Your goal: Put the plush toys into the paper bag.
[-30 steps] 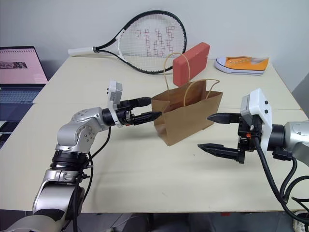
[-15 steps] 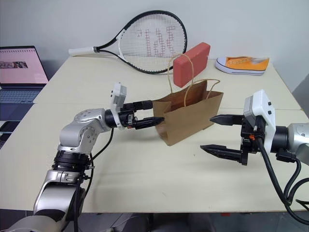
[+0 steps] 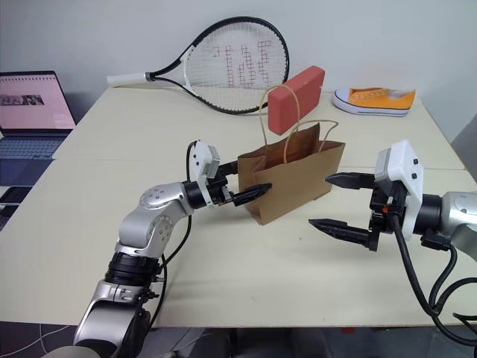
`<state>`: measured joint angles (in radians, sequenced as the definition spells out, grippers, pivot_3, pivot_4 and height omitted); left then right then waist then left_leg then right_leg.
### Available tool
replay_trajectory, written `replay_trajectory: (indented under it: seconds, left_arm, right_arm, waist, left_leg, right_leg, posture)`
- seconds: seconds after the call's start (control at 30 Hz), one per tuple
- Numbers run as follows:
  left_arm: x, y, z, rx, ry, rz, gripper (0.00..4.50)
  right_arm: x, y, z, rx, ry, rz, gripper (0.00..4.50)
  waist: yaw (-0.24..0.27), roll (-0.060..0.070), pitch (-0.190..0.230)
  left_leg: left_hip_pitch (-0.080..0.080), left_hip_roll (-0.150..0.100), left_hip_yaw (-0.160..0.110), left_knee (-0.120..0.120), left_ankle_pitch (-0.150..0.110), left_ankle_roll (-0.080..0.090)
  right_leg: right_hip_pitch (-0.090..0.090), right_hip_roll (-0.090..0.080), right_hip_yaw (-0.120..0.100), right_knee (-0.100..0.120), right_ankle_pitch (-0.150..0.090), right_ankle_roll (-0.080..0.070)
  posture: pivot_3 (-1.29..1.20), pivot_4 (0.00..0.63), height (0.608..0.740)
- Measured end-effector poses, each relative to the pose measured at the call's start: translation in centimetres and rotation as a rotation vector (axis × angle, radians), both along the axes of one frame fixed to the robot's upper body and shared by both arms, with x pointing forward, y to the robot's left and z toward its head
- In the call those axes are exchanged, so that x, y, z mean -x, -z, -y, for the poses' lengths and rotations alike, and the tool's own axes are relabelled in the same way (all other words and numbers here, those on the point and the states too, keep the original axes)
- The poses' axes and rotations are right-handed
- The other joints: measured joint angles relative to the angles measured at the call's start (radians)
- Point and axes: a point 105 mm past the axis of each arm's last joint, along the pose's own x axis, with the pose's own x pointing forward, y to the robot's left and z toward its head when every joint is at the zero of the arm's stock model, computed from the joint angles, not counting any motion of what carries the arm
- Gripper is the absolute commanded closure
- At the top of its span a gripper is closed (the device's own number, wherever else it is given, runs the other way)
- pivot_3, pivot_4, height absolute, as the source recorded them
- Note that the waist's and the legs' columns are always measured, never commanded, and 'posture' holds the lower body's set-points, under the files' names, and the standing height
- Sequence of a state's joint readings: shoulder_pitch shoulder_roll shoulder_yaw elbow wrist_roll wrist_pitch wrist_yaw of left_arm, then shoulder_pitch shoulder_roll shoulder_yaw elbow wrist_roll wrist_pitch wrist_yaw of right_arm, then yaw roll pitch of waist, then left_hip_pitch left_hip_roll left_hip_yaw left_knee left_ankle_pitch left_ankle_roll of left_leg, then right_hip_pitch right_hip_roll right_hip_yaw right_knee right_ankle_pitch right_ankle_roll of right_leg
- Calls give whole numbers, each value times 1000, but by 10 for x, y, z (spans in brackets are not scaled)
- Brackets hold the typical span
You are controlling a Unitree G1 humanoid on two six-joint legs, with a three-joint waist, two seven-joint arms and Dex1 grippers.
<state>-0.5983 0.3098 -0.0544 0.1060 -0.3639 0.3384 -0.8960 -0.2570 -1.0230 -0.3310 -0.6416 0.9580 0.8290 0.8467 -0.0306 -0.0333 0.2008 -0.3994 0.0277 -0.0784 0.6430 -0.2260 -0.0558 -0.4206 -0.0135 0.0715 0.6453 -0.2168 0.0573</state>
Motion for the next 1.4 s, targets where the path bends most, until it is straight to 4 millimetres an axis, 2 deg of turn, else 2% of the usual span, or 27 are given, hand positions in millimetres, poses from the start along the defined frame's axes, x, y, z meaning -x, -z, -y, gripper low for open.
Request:
replay_trajectory:
  seconds: [0.4,0.43,0.77,1.03,1.2,1.4]
  left_arm:
    - [1,-2,1,3,11,35,4387]
    - [1,-1,0,3,12,34,4493]
    - [2,0,-4,3,80,22,4493]
    - [11,-18,-5,-22,339,-27,4493]
    - [13,-8,-1,-89,442,-62,4493]
    - [8,-5,-2,-110,472,-69,4493]
  right_arm:
    - [-2,-2,-4,-6,-7,63,0]
    - [-2,-2,-4,-2,-7,73,0]
    - [1,2,-3,0,-9,77,0]
    - [33,-3,17,29,60,6,0]
    - [48,-3,32,57,153,-22,0]
    - [52,-7,40,76,216,3,0]
  waist:
    - [0,0,0]
    - [0,0,0]
    - [1,0,0]
    - [4,0,0]
    - [4,0,0]
    - [0,0,0]
  left_leg:
    - [0,0,0,0,0,0]
    - [0,0,0,0,0,0]
    - [0,0,0,0,0,0]
    - [-1,-1,-1,0,0,0]
    - [-1,0,-1,0,0,0]
    - [0,0,0,1,0,0]
  right_leg:
    - [0,0,0,0,0,0]
    - [0,0,0,0,0,0]
    - [0,0,0,0,0,0]
    - [0,0,0,0,0,0]
    - [0,0,0,0,-3,-5]
    - [1,0,0,0,-3,-5]
  posture:
    - [0,150,740]
    - [0,150,740]
    - [0,150,740]
    - [0,150,740]
    - [0,150,740]
    - [0,150,740]
